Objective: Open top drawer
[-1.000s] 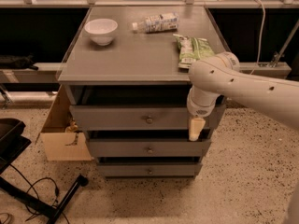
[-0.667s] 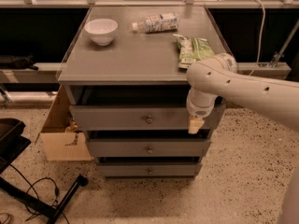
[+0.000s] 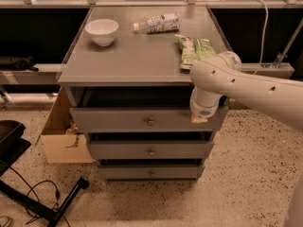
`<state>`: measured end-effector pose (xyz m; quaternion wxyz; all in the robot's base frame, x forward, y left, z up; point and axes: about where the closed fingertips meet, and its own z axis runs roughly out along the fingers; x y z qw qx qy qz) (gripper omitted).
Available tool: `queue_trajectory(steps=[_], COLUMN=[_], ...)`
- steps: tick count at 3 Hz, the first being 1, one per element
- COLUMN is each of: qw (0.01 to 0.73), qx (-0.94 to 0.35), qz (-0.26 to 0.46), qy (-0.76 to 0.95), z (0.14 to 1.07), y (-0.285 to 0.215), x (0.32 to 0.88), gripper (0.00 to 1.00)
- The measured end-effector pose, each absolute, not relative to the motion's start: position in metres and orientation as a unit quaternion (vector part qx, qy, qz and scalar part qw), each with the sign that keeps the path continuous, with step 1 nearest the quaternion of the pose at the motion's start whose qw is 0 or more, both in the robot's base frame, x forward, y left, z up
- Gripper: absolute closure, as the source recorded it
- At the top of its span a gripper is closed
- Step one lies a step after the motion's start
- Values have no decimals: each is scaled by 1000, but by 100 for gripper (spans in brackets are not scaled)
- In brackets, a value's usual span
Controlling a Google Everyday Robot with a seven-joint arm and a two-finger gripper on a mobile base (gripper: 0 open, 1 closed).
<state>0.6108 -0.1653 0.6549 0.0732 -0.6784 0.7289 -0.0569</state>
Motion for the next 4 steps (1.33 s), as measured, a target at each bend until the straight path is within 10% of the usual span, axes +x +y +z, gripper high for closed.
queue_trajectory(steps=[4], qw=[67], qx=[-677], qz=[-56], qy=[731], z=[672], y=[-173], x=[607], gripper=[100])
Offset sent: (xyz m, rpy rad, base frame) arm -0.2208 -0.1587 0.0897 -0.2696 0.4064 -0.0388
